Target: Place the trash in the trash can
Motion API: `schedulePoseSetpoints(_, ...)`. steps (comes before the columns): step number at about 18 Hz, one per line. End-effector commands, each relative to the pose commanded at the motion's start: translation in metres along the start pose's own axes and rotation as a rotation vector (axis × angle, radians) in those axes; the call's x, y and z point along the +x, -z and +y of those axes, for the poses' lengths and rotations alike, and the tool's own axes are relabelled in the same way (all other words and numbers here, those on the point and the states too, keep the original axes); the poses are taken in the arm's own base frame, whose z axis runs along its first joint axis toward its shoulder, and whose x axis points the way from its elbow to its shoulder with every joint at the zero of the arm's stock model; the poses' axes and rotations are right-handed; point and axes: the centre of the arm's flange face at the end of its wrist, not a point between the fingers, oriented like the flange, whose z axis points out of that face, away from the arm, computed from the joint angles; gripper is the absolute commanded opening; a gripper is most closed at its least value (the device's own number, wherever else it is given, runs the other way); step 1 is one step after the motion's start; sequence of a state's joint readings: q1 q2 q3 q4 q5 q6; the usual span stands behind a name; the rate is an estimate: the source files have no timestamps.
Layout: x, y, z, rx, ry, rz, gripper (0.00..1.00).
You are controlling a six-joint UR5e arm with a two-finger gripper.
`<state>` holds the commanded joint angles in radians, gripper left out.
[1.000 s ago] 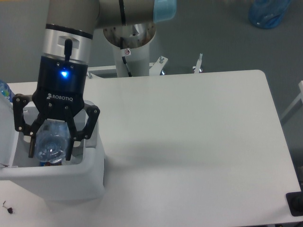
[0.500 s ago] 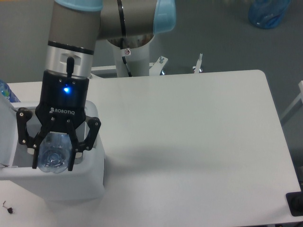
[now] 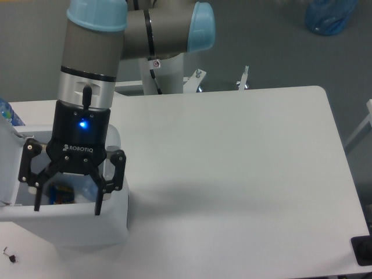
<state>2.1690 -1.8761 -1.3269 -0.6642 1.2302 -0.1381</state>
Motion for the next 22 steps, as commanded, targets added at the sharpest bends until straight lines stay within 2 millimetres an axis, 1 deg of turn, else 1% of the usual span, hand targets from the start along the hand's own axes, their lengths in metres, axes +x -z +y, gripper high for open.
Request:
schedulePoseSetpoints(1,-0.003,0.003,-0.002,0.005,-0.012,-0.004,1.0)
schedulePoseSetpoints(2,-0.011,0.004,-0.003,0.006,-0.03,-0.015,1.0)
schedulePoseSetpoints(6,-0.078,0.027,-0.022,0.043,-0.012,-0.096,1.0)
schedulePoseSetpoints(8,-0.115,0.034,-0.026,0.044,-0.028,-0.15,1.0)
schedulePoseSetpoints(9,-0.132,0.037,-0.025,0.04,-0.033,-0.208,1.0)
schedulePoseSetpoints(11,-0.16,0.044,-0.018,0.017,-0.073,-0.302,1.0)
schedulePoseSetpoints(12,-0.175,0.048,-0.01,-0.007,-0.117,-0.325,1.0)
schedulePoseSetpoints(13,-0.177,0.059,-0.008,-0.02,-0.173,-0.34,1.0)
schedulePoseSetpoints(14,-0.174,0.072,-0.007,-0.021,-0.225,-0.359,1.0)
schedulePoseSetpoints(16,-0.191,0.075,0.004,-0.075,-0.264,-0.392,1.0)
schedulePoseSetpoints(19,-0.186,0.091,0.016,-0.154,-0.358,-0.397,1.0)
schedulePoseSetpoints(21,-0.196,0.103,0.023,-0.206,-0.416,-0.4,1.0)
schedulePoseSetpoints(22,-0.197,0.108,0.027,-0.229,-0.44,-0.394,1.0)
